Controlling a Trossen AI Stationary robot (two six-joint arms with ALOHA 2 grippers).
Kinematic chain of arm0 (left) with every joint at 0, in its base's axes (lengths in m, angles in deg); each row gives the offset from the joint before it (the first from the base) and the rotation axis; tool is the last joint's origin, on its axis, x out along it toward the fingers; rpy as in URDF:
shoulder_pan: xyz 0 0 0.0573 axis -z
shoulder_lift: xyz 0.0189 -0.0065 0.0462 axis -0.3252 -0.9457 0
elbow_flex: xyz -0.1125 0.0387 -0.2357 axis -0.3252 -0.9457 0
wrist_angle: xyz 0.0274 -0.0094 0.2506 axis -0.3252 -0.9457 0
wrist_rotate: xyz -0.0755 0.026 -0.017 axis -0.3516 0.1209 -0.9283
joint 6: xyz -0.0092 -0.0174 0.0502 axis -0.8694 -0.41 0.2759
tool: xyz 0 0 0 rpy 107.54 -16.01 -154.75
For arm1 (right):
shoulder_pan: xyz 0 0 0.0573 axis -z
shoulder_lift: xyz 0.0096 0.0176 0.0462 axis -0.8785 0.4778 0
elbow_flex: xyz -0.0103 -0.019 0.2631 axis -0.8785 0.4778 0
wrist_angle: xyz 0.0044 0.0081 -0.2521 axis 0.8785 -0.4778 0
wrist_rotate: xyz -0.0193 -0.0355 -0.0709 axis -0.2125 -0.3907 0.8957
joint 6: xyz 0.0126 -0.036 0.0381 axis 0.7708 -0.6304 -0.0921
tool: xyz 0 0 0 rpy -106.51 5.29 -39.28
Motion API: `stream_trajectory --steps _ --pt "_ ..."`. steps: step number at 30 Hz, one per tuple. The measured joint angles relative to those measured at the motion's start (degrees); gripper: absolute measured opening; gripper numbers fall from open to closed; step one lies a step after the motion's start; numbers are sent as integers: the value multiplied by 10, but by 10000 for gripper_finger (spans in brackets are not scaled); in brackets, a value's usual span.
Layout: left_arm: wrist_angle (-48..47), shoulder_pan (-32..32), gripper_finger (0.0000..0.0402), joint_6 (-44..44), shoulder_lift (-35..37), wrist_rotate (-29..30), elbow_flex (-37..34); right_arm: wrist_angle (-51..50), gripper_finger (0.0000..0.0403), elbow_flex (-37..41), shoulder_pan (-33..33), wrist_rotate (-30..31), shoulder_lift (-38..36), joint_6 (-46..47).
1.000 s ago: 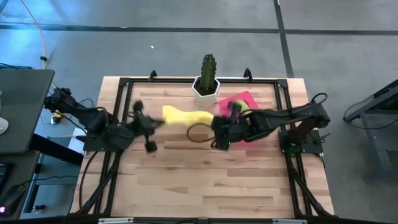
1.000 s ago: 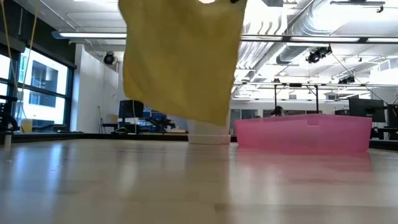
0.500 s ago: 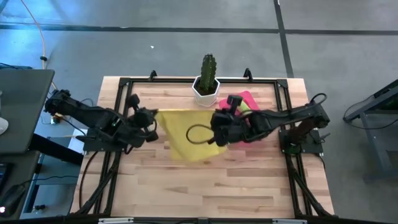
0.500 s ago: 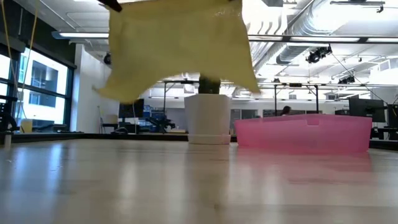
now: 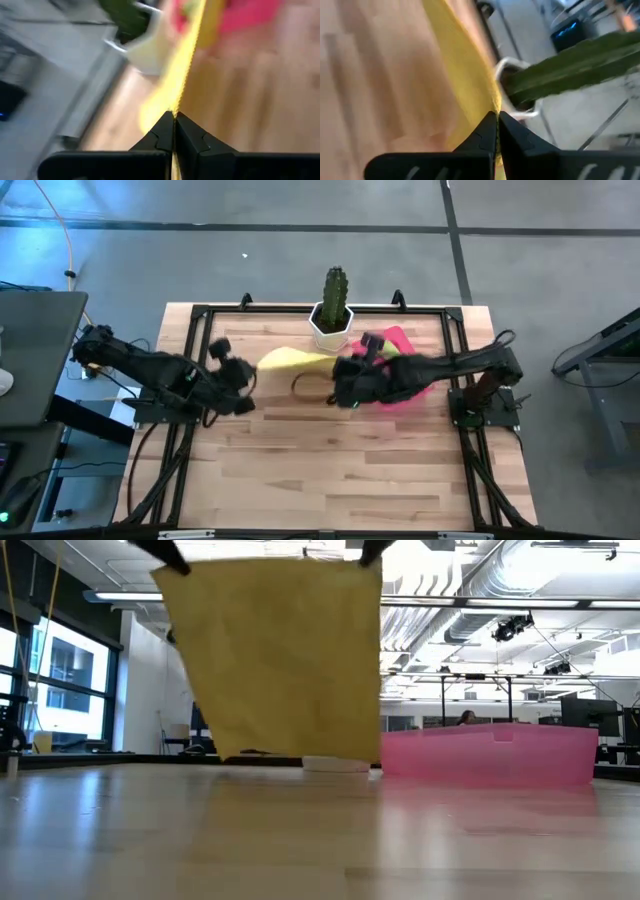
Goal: Roll microfiber towels into tight, uniform cylinder then place into a basket
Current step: Fold the yellow towel
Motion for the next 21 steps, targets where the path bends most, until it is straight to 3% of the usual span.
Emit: stream_trajectory --steps 9,16,21 --pt "85 156 0 -186 -123 -165 -99 15 0 1 -116 -65 154 117" --pt "137 247 0 -236 -247 -239 -82 73 0 1 -179 -150 228 208" --pt "200 254 0 -218 -290 -328 -69 111 0 1 -197 -219 258 200"
